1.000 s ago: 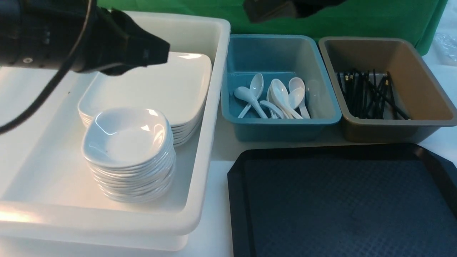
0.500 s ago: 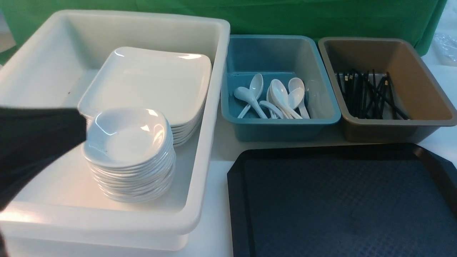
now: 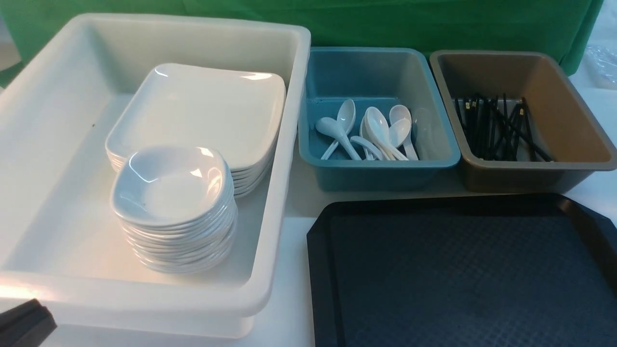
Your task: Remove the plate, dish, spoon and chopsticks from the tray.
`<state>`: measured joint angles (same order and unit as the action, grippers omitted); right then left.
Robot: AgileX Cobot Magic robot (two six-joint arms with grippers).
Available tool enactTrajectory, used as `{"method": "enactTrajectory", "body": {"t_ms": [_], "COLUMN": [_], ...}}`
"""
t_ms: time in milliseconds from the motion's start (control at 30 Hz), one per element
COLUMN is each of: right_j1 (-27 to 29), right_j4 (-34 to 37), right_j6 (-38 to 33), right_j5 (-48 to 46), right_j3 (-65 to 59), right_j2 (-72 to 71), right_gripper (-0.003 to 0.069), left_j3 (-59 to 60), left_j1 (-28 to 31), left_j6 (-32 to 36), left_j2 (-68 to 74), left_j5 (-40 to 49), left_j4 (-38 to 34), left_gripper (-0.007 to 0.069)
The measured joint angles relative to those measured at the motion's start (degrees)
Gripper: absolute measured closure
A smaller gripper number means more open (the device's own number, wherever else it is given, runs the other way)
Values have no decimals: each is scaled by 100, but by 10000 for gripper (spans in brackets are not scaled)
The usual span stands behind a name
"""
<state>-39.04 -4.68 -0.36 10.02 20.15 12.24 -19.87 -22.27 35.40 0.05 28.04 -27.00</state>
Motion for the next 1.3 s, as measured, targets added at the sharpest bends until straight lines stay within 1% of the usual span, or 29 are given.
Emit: {"method": "enactTrajectory", "body": {"t_ms": [133,500,667,767,900,1067,1267,1300], "right_j1": [0,0,0,0,0,0,0,0], "right_j4": [0,-4,-4,-4,-4,-4,-4,-4], "right_j6": [0,87,91,91,91,91,91,91], "right_j5": [44,37,11,-1,-8,-8,-8,-8], "right_j3": [-271,-275,-275,-275,-275,-275,-275,-275], "right_j2": [-288,-312,-330,-340,-340,-340,-340,-340], "right_gripper": [626,596,585,581,571,563,546,543], "left_j3": [7,18,18,18,18,18,18,18], "left_j1": [0,0,0,0,0,0,0,0], "left_j6": [44,29,-371,-472,-539,-539,-550,-515], "left_j2": [-25,-25,-25,-25,-25,-25,-25,-25], "left_j5": [-116,-133,-455,-746,-916,-934,-706,-690], "left_j4": [74,87,-68,-260,-389,-395,-387,-292], "left_gripper": [622,622,622,622,622,622,622,622]}}
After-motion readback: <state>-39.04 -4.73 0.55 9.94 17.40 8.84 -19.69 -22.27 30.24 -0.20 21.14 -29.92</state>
